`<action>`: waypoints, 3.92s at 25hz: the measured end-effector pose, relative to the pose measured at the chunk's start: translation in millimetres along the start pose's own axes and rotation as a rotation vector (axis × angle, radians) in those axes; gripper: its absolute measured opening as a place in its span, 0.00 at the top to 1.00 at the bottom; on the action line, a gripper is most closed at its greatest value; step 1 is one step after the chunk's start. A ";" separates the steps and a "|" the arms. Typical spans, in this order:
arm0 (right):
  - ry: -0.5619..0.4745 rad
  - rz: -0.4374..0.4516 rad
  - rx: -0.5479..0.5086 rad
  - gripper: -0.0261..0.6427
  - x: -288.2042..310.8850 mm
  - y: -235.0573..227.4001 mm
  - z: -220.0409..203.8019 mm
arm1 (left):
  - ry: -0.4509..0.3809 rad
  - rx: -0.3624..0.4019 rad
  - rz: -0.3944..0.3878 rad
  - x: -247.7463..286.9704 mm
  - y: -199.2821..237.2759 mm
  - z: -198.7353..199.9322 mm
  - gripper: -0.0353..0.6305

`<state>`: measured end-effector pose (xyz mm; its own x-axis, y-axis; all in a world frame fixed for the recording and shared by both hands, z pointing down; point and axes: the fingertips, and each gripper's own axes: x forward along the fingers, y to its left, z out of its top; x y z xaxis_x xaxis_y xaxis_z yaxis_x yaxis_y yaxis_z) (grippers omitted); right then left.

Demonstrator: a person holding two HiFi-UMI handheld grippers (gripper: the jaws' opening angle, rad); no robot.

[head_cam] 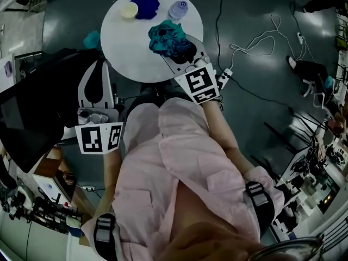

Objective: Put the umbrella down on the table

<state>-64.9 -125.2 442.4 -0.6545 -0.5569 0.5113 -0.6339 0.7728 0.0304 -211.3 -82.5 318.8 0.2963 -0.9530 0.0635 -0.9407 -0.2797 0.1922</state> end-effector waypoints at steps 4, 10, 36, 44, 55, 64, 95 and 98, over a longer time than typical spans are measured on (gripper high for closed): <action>0.081 0.030 -0.056 0.59 19.6 4.7 -18.8 | 0.008 0.002 0.008 -1.3 -1.5 -0.2 0.91; 0.187 0.062 -0.128 0.59 50.6 20.8 -49.2 | 0.026 0.000 0.009 -3.7 1.3 -4.1 0.91; 0.520 0.124 -0.317 0.59 156.5 44.7 -154.2 | 0.043 -0.020 -0.051 10.3 2.3 -15.3 0.91; 0.653 0.138 -0.415 0.59 168.6 48.1 -191.3 | 0.052 -0.020 -0.061 12.5 5.9 -13.9 0.91; 0.687 0.117 -0.443 0.59 168.0 48.8 -199.1 | 0.055 -0.022 -0.061 12.8 10.4 -7.0 0.91; 0.731 0.136 -0.463 0.59 176.8 51.1 -213.7 | 0.057 -0.027 -0.047 16.4 23.1 -6.8 0.91; 0.701 0.181 -0.453 0.59 182.1 55.6 -219.9 | 0.055 -0.056 -0.036 7.3 14.2 -7.9 0.91; 0.682 0.180 -0.456 0.59 181.4 54.8 -218.1 | 0.063 -0.061 -0.056 5.4 3.6 -12.6 0.91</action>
<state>-128.5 -117.5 724.1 -0.2443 -0.2208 0.9442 -0.2188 0.9612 0.1681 -211.0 -87.1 332.2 0.3594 -0.9264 0.1122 -0.9112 -0.3224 0.2564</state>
